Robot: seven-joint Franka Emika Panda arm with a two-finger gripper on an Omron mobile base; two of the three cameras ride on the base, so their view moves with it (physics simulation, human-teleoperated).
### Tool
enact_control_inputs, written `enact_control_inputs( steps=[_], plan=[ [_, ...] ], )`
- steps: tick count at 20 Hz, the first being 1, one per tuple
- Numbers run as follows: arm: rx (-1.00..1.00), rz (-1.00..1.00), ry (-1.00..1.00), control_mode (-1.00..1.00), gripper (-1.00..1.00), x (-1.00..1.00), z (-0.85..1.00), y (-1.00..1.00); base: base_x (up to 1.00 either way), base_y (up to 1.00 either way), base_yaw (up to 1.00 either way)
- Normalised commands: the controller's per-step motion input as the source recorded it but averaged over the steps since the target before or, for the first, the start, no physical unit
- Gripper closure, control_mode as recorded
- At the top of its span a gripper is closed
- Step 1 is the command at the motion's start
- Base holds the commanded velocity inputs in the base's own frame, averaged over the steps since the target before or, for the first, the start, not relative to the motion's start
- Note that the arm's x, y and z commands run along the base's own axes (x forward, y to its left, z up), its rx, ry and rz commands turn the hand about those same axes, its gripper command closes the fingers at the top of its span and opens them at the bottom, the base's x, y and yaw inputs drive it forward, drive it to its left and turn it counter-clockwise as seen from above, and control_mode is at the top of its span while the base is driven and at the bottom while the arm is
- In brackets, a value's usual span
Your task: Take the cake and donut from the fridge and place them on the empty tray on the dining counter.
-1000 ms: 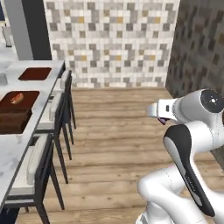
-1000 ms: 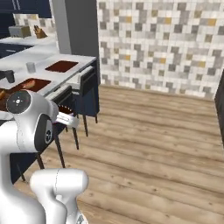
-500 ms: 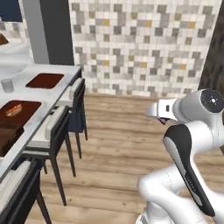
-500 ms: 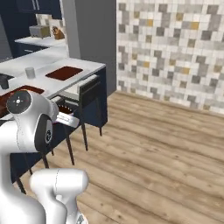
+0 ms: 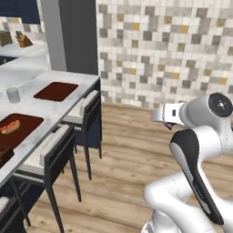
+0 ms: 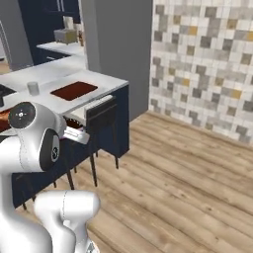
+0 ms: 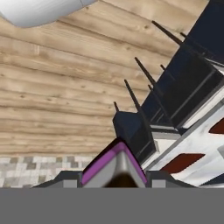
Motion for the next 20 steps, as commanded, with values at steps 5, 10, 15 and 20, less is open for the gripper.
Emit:
enact_control_inputs(
  steps=[5, 10, 15, 20],
  plan=[
    [0.00, 0.00, 0.00, 1.00, 1.00, 0.00, 0.00, 0.00, 0.49, -0.56, 0.27],
    [0.00, 0.00, 0.00, 1.00, 1.00, 0.00, 0.00, 0.00, 0.55, -0.51, 0.28],
    [0.00, 0.00, 0.00, 1.00, 1.00, 0.00, 0.00, 0.00, 0.62, -0.44, 0.27],
    [0.00, 0.00, 0.00, 1.00, 1.00, 0.00, 0.00, 0.00, 0.58, -0.22, 0.24]
  ],
)
